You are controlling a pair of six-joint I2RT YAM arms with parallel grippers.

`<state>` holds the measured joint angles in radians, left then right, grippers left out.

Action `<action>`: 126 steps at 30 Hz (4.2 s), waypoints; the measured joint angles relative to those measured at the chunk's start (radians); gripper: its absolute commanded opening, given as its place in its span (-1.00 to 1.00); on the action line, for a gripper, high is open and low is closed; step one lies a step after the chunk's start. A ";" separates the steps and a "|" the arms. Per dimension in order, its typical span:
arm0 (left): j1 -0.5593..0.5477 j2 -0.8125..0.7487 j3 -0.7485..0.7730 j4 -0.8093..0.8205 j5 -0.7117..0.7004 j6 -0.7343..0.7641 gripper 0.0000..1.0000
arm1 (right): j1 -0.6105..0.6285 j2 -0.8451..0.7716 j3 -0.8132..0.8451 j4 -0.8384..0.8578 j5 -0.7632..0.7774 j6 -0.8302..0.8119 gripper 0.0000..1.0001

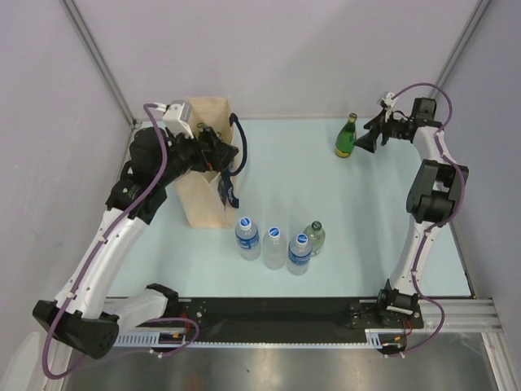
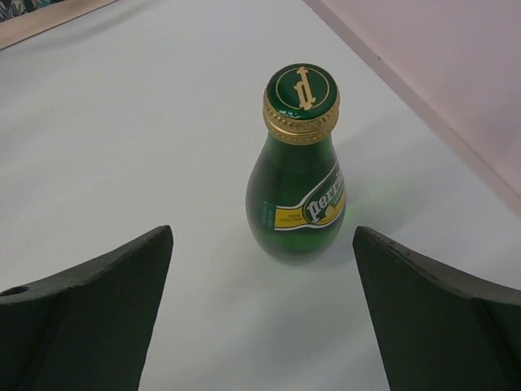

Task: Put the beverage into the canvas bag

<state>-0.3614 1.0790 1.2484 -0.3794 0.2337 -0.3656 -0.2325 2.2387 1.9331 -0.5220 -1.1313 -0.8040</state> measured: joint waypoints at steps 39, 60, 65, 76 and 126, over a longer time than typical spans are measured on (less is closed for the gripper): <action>-0.211 0.247 0.198 -0.043 -0.164 0.072 1.00 | 0.146 0.161 0.030 0.125 -0.091 -0.102 -0.39; -0.324 0.554 0.230 0.041 -0.194 0.185 1.00 | 0.369 0.002 -0.237 0.050 -0.016 -0.152 0.99; -0.325 0.621 0.265 0.070 -0.173 0.193 0.99 | 0.331 -0.047 -0.294 0.100 0.007 -0.078 1.00; -0.347 0.807 0.447 0.101 -0.238 0.143 1.00 | 0.181 -0.277 -0.319 0.067 0.070 0.097 0.99; -0.420 1.220 0.984 -0.157 -0.504 0.223 -1.00 | 0.065 -0.768 -0.675 -0.063 0.200 0.377 0.99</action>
<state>-0.7815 2.2990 2.2322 -0.5362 -0.2707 -0.1429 -0.1677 1.4704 1.2583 -0.5850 -0.9318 -0.4267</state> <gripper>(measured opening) 0.356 0.995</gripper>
